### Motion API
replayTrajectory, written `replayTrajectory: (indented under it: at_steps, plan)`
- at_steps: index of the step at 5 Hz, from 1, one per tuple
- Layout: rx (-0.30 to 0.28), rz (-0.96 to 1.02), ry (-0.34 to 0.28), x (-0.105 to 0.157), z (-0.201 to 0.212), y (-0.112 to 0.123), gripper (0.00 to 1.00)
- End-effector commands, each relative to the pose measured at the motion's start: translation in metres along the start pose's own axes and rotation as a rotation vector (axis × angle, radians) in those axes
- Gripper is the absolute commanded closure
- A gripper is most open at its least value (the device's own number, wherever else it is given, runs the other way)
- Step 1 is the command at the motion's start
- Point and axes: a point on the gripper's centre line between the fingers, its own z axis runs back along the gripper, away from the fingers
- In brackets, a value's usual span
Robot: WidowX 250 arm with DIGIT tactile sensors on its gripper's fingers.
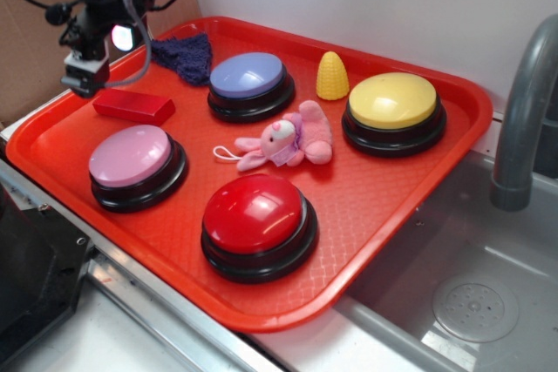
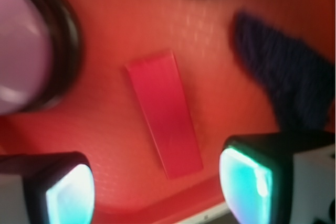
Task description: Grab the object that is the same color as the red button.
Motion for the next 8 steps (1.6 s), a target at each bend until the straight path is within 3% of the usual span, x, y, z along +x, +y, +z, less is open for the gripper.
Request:
replayTrajectory:
  at_steps: [1,4,5,6,7,8]
  plan:
    - [0.020,0.050,0.040,-0.005,-0.020,0.010,0.00]
    - [-0.032,0.050,0.029,0.010,-0.053,0.003,0.00]
    - [-0.047,0.092,0.015,0.006,-0.056,0.008,1.00]
    - [-0.063,0.125,0.001,0.004,-0.056,0.010,1.00]
    - [-0.042,0.403,-0.057,-0.014,-0.017,0.012,1.00]
    - [-0.011,0.685,-0.147,-0.006,0.042,-0.006,1.00]
